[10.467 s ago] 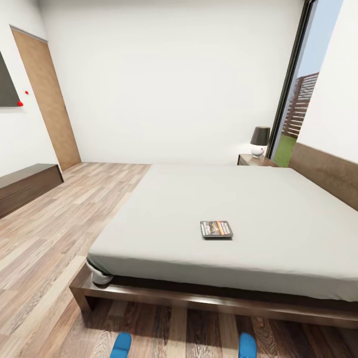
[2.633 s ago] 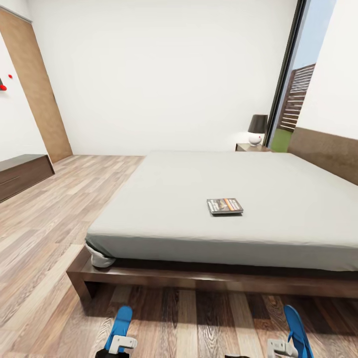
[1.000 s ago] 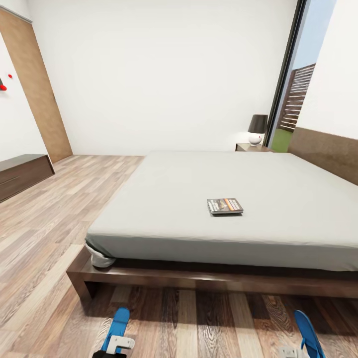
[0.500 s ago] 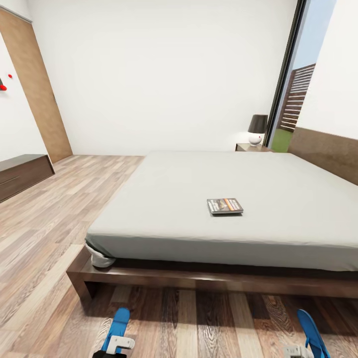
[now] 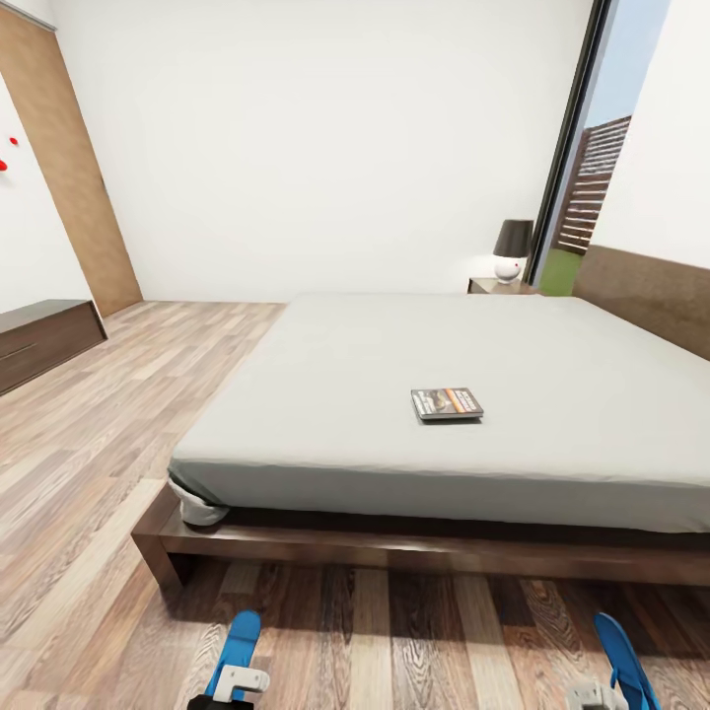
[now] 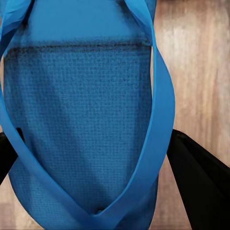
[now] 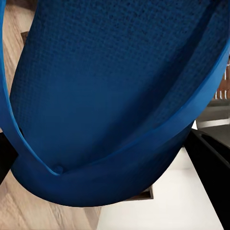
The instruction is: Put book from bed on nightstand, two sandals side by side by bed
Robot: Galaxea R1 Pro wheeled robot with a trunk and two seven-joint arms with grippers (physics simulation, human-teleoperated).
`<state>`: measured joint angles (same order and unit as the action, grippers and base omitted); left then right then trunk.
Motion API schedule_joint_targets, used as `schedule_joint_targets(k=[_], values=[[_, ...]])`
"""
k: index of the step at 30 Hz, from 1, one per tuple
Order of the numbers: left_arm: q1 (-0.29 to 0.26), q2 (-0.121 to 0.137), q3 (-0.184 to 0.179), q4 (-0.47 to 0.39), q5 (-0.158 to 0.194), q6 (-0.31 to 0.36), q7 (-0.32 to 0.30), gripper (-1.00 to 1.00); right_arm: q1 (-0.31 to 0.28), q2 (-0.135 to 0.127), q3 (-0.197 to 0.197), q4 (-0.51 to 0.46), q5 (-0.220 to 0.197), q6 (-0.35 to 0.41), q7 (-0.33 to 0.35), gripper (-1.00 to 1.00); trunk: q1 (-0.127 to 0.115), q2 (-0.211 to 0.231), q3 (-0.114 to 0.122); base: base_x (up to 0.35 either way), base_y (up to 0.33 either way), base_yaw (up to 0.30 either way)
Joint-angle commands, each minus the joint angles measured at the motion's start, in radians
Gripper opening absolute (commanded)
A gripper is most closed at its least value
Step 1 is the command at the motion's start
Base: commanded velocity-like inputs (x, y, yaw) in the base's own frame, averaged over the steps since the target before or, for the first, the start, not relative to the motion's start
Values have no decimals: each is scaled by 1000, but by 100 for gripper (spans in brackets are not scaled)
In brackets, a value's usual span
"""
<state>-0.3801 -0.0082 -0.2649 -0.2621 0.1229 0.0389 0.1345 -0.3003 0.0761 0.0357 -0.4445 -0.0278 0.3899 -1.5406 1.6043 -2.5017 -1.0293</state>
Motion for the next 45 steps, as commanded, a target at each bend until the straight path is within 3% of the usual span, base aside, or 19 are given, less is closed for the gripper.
schedule_joint_targets(k=[1, 10, 21, 29, 36, 45], values=[[0, 1, -8, -2, 11, 4, 5, -100, 0, 0, 3, 0, -3, 10, -5, -100, 0, 0, -1, 0, 0, 0], [0, 1, -6, -2, 11, 3, -3, -100, 0, -10, 3, 0, -1, 10, 8, -100, 0, 0, -1, 0, 0, 0], [-4, 4, -5, -2, 17, -2, -18, -100, -2, -59, 4, -2, 6, 12, 64, -100, 5, -3, -44, 0, 0, 0], [-15, 14, -7, -10, 14, -10, -12, -100, -6, -63, 10, -2, 8, 23, 78, -100, 8, -5, -74, 0, 0, 0], [-83, 33, -7, -11, 14, -15, -9, -100, -6, -64, 12, -2, 8, 61, 86, -100, 11, -6, -102, 0, 0, 0], [-108, 39, -8, -17, 10, -23, -4, -100, -5, -64, 13, -2, 8, 62, 107, -100, 15, -9, -136, 0, 0, 0]])
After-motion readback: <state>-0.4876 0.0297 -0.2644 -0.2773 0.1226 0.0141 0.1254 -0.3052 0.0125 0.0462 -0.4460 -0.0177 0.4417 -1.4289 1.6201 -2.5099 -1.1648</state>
